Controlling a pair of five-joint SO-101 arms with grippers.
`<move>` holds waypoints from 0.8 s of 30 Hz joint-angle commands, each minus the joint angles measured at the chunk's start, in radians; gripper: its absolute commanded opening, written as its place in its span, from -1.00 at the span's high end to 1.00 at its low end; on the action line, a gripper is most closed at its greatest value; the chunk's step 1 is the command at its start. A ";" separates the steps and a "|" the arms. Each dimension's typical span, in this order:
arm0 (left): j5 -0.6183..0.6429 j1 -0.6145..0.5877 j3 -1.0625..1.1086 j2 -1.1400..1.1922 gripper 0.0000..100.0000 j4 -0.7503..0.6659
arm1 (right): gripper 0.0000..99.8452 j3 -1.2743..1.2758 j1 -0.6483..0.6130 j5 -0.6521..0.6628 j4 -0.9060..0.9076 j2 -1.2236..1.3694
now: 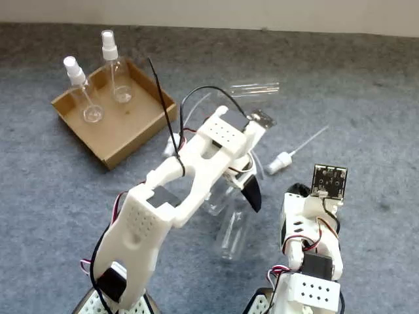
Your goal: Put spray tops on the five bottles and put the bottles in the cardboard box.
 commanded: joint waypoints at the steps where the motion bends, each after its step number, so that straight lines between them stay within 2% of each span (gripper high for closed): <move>1: 0.000 -0.008 -0.021 0.002 0.29 -0.009 | 0.96 0.005 0.008 0.012 -0.031 -0.010; 4: -0.021 -0.008 -0.021 0.002 0.46 -0.008 | 0.96 0.005 0.008 0.012 -0.031 -0.010; 8: -0.149 -0.008 -0.019 0.002 0.58 -0.008 | 0.96 0.005 0.008 0.012 -0.031 -0.010; 18: -0.167 -0.012 -0.024 -0.005 0.52 -0.008 | 0.96 0.005 0.008 0.012 -0.031 -0.010; 24: -0.164 -0.070 -0.021 -0.048 0.52 -0.008 | 0.96 0.005 0.008 0.012 -0.031 -0.010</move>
